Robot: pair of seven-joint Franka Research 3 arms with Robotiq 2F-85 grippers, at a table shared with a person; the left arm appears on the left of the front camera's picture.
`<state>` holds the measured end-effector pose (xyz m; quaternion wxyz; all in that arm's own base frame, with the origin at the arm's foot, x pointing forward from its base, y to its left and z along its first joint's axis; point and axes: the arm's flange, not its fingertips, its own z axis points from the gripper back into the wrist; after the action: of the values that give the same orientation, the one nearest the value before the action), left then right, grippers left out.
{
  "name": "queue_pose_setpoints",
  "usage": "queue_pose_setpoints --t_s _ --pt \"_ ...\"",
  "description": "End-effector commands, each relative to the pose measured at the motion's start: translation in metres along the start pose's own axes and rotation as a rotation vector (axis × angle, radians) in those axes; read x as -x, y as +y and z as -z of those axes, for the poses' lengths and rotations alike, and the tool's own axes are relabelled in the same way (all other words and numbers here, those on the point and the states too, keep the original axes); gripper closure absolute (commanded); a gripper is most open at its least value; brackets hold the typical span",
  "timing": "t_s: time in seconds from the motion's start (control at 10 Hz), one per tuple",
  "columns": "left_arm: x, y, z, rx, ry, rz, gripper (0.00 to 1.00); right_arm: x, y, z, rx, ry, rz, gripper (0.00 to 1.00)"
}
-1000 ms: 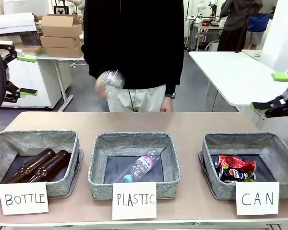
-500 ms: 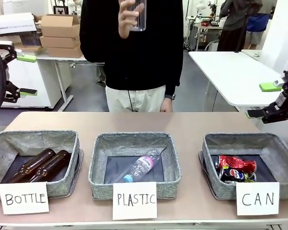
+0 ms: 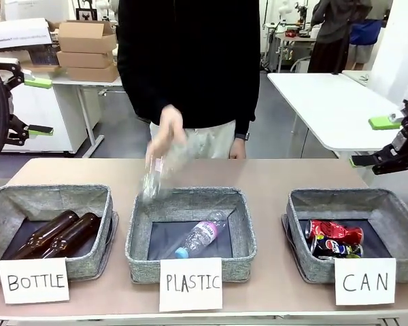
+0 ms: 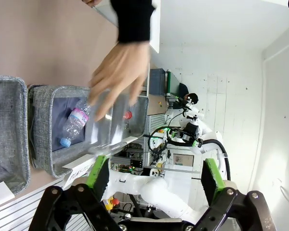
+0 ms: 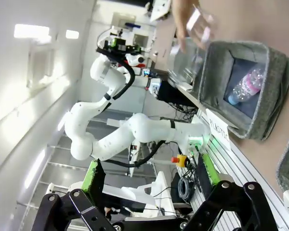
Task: Sort the can waste into the basket.
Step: Pick up the can waste from the table and place it in the right Fabric basket.
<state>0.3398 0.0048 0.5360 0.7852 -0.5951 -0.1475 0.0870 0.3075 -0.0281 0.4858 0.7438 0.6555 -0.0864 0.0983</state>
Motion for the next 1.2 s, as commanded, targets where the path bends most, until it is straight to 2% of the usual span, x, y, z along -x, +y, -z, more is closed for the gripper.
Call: queue_pose_setpoints --t_s 0.0,1.1 --pt "-0.0002 -0.003 0.0001 0.025 0.0 -0.006 0.0 -0.0012 0.0017 -0.0013 0.013 0.004 -0.022 0.0" --pt "-0.0002 -0.003 0.0001 0.025 0.0 -0.006 0.0 -0.0012 0.0017 -0.0013 0.013 0.004 -0.022 0.0"
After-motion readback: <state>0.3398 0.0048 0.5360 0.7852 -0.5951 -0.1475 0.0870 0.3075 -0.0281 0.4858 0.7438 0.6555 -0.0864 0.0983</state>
